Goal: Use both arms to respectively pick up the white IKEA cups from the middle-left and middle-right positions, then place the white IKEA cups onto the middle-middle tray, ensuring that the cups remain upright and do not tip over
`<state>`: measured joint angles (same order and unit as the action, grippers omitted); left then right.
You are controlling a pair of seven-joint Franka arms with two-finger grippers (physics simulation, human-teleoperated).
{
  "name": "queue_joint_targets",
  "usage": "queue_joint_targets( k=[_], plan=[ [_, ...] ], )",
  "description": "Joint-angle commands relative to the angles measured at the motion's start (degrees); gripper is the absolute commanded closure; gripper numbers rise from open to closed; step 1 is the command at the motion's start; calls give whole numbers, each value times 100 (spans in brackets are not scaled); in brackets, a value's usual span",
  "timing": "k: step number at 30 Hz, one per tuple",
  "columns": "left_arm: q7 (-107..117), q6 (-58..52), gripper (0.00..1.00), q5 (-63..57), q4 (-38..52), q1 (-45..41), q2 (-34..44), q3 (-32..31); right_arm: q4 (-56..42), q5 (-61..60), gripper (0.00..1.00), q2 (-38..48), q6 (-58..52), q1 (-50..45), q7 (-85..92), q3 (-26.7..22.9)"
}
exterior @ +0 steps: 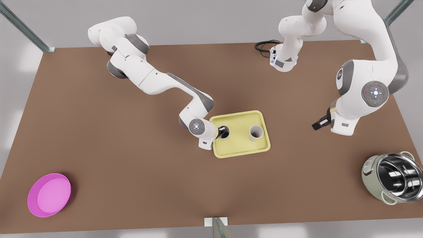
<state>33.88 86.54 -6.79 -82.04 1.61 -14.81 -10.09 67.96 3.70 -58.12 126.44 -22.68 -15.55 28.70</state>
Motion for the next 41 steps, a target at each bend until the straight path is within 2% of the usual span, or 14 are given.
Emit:
queue_joint_targets(
  k=[1,2,6,19,23,24,25,27,29,31,32,33,36,41],
  plan=[
    [-3142,-436,0,82,-5,-12,-14,-10,7,34,46,2,109,0,-1170,-14],
    [-3124,-454,0,64,56,-29,4,-98,33,60,0,20,109,0,-1161,-23],
    [-3115,-937,0,644,188,-11,-14,-89,42,69,0,28,100,27,-1152,-23],
    [-3080,-832,0,574,188,-100,-277,-81,33,-1,0,248,-154,79,-1091,118],
    [-3089,-770,0,574,188,-91,-277,-72,-125,-107,0,529,-612,685,-1029,408],
    [-3089,-770,0,565,188,-82,-277,-72,-81,-107,0,599,-821,1359,-1003,810],
    [-3089,-770,0,565,188,-82,-277,-72,-64,-45,0,652,-1761,2398,-731,1252],
    [-3080,-770,0,574,188,-91,-277,-63,-47,1797,0,626,-3484,2953,-319,1112],
    [-3080,-770,0,565,188,-91,-312,-63,-81,2600,0,722,-3617,3015,1008,-30],
    [-3080,-770,0,565,197,-91,-321,-63,-46,2241,0,1776,-3881,2945,1045,-566],
    [-3080,-770,0,556,197,-82,-321,-54,42,976,0,2629,-3899,2401,1299,-1884],
    [-3080,-770,0,547,197,-91,-321,-54,305,807,0,3087,-3987,2215,1379,-2264],
    [-3080,-770,0,495,197,-100,-321,-54,1211,684,0,4387,-3987,2444,1388,-2229],
    [-3098,-770,0,495,206,-82,-356,-54,1158,236,0,4836,-4646,2523,1309,-2194]
  ],
)
